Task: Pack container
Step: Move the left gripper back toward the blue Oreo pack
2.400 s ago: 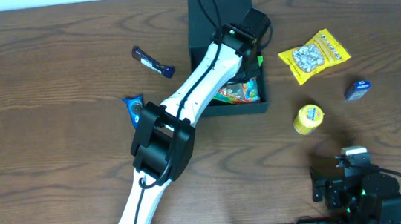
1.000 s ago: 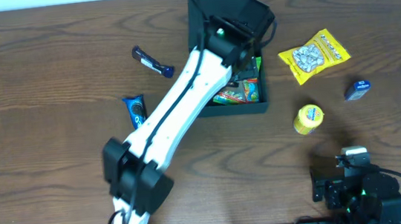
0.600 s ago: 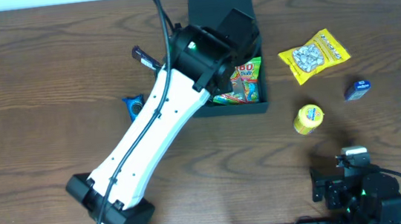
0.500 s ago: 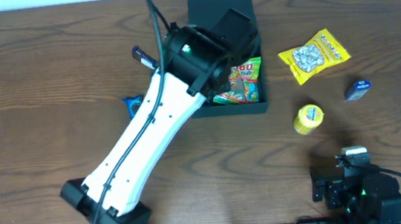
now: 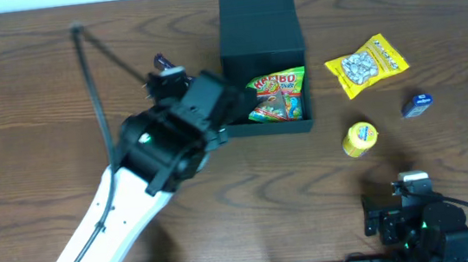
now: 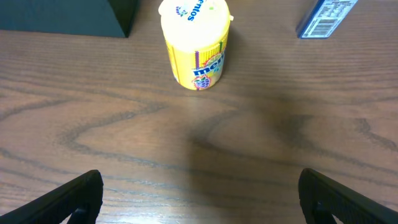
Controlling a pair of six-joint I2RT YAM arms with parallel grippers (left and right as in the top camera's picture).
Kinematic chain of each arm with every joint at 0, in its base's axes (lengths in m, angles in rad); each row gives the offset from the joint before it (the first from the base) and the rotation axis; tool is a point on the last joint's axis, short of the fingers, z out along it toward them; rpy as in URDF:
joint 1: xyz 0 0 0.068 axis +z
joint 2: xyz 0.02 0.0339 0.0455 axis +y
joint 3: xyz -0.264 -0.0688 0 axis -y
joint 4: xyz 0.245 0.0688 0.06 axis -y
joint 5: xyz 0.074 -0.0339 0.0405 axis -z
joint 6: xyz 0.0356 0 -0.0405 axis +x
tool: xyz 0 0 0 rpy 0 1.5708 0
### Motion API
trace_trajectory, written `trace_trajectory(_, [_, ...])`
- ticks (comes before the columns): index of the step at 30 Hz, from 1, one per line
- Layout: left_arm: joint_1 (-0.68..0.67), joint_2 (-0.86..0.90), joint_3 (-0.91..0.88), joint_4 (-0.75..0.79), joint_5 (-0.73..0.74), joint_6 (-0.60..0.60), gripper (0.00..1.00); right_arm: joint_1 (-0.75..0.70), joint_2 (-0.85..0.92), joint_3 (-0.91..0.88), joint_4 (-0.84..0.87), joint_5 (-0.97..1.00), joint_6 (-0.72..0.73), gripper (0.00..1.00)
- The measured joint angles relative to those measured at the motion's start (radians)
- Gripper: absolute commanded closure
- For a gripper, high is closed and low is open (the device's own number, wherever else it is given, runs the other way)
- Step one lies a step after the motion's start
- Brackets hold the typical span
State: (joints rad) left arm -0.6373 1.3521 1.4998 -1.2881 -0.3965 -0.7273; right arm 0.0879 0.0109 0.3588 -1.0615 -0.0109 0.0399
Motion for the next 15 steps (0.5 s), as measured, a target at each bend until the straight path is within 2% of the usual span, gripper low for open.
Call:
trace_trajectory(8, [0.175, -0.013, -0.257, 0.209, 0.085, 0.067, 0.04, 0.000, 0.000, 0.000, -0.001, 0.000, 0.000, 0.01])
trace_trajectory(15, [0.262, 0.068, -0.367, 0.364, 0.167, 0.140, 0.01, 0.000, 0.000, 0.000, -0.001, 0.000, 0.000, 0.01])
